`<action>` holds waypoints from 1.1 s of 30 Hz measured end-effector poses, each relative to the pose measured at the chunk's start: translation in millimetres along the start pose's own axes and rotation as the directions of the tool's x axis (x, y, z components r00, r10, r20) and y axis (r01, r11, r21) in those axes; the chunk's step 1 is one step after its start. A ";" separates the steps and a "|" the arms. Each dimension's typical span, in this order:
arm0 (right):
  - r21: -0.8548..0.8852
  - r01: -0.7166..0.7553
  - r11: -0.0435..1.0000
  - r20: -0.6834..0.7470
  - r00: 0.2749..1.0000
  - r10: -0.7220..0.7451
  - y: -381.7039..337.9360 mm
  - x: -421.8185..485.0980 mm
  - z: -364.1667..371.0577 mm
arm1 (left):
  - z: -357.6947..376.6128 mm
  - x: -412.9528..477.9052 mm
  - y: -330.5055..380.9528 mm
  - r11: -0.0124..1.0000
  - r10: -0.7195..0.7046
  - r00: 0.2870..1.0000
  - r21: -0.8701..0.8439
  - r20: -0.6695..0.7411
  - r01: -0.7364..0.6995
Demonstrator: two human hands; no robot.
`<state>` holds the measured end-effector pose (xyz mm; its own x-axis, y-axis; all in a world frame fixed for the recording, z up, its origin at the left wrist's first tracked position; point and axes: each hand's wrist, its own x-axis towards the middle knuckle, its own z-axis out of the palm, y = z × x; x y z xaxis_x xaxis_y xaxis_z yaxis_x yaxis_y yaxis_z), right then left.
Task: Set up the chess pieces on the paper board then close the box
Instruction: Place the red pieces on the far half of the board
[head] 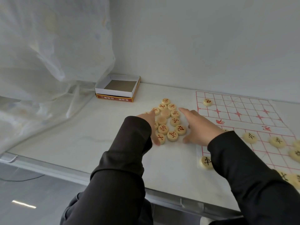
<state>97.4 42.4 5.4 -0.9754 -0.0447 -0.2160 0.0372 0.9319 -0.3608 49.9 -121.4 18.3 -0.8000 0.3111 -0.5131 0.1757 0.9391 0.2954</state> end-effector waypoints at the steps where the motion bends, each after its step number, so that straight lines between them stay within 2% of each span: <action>1: -0.009 0.010 1.000 -0.008 1.000 -0.010 -0.2 1.1 1.9 | 2.1 0.7 1.6 1.000 0.022 1.000 0.002 -0.008 -0.022; 4: -0.005 0.051 0.999 -0.049 0.997 -0.051 -2.0 6.2 8.1 | 4.7 4.0 6.0 0.995 0.103 0.993 -0.007 -0.053 -0.103; 7: 0.046 0.065 0.997 -0.086 0.994 -0.060 -3.3 8.5 8.5 | 0.5 5.8 5.6 0.989 0.126 0.987 -0.064 -0.102 -0.133; 11: 0.046 0.037 0.998 -0.129 0.991 -0.031 -2.2 9.6 7.7 | -6.9 10.8 -2.3 0.992 0.093 0.984 -0.073 -0.152 -0.105; 14: -0.040 0.023 0.999 -0.148 0.989 -0.029 -1.3 8.9 6.6 | -8.6 13.1 -4.1 0.995 0.080 0.982 -0.040 -0.170 -0.088; 20: -0.103 0.052 0.993 -0.068 0.996 -0.059 -5.2 6.6 6.5 | -3.8 11.2 -0.5 0.996 0.088 0.987 0.039 -0.138 -0.083; 27: -0.067 0.037 0.997 -0.089 0.995 -0.043 -5.7 10.8 11.9 | -2.4 10.3 3.9 0.993 0.117 0.973 0.058 -0.199 -0.107; 33: -0.014 0.016 1.000 -0.161 0.987 -0.019 -2.9 9.8 11.1 | 1.6 14.2 9.3 0.994 0.110 0.951 0.016 -0.288 -0.110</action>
<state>90.1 35.3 -5.7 -0.9982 -0.0033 -0.0602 0.0181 0.9360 -0.3516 41.1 -108.0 12.5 -0.9070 0.3570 -0.2233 0.2718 0.9015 0.3369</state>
